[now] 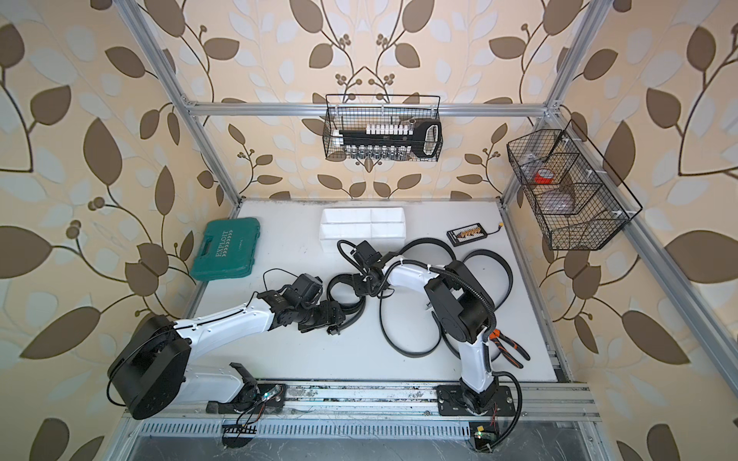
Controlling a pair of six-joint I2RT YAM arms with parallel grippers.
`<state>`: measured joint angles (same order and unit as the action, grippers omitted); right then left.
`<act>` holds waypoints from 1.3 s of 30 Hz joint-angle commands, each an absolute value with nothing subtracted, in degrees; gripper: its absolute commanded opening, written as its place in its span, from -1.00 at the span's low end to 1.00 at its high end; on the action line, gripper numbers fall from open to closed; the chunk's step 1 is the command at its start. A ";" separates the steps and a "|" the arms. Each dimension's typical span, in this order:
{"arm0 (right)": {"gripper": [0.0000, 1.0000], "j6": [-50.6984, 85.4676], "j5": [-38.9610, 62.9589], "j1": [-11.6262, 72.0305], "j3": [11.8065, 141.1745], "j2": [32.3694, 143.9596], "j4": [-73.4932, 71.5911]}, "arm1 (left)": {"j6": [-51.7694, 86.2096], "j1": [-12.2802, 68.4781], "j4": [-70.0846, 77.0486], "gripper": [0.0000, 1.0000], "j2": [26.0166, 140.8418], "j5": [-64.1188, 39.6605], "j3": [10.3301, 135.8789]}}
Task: Place the belts into the storage roll
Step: Roll the belt at the center of the board.
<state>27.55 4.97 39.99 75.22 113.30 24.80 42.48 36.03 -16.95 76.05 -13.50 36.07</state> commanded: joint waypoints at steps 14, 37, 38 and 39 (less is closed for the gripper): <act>-1.00 27.00 5.92 38.41 72.18 112.19 25.59 | 38.58 36.21 -18.54 -0.01 82.18 -10.52 39.54; -1.00 20.23 -0.93 45.42 76.01 111.54 36.46 | 29.09 24.88 -32.05 -0.97 91.18 -0.24 55.52; -1.00 21.05 -0.33 45.38 75.53 111.54 35.60 | 29.55 24.72 -31.47 -0.98 92.35 0.06 56.47; -1.00 21.52 0.02 45.51 75.16 111.62 35.04 | 30.09 24.59 -30.84 -0.98 93.53 0.51 57.13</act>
<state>22.83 -0.01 45.47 76.53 112.03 31.77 30.55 25.54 -31.64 92.23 -3.51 53.60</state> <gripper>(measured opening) 0.133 0.174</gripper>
